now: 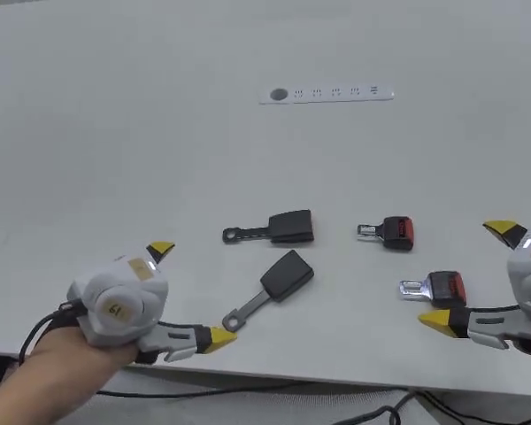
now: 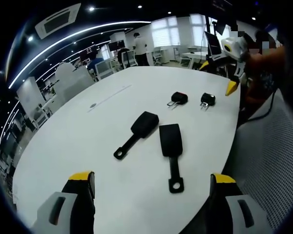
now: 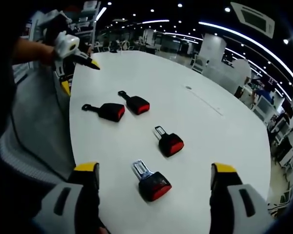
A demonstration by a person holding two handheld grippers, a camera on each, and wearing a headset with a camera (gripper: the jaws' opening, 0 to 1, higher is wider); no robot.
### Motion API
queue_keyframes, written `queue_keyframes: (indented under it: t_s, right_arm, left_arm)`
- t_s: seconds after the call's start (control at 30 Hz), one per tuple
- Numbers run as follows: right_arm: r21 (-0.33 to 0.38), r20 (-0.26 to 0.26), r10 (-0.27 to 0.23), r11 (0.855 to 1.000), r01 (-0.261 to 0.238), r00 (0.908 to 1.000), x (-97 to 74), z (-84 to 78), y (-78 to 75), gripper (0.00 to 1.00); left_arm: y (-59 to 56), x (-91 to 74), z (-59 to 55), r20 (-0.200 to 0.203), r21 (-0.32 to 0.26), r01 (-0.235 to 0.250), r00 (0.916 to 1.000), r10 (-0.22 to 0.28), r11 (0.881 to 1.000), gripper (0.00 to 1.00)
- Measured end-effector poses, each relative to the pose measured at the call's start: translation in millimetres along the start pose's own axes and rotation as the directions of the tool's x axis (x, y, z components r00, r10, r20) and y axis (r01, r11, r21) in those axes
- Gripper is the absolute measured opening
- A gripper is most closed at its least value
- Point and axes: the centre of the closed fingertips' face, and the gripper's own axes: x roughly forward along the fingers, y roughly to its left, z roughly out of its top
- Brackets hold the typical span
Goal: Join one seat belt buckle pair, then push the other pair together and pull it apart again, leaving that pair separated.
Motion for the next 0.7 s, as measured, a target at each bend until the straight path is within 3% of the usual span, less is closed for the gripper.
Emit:
queue_keyframes:
  t_s: [0.3,0.4,0.53,0.7]
  right_arm:
    - [0.035,0.022,0.006,0.999,-0.007,0.9997,0.8,5.0,-3.0,0.95]
    - [0.07,0.051,0.007,0.997,-0.011,0.9987,-0.6,12.8,-2.9,0.93]
    - [0.056,0.063,0.006,0.998,-0.009,0.998,-0.9,21.0,-1.6,0.93]
    - [0.057,0.052,0.004,0.998,-0.007,0.9986,0.2,18.0,-2.3,0.93]
  left_arm:
    - [-5.8,3.6,1.3,-0.006,0.008,0.008,0.9999,-0.008,1.0,1.0]
    - [-7.0,3.7,1.6,-0.006,0.005,0.009,0.9999,-0.009,1.0,1.0]
    - [-1.2,2.4,1.0,-0.001,-0.011,-0.014,0.9999,0.014,1.0,1.0]
    - [0.5,0.4,-2.8,-0.007,-0.02,-0.017,0.9998,0.017,1.0,1.0]
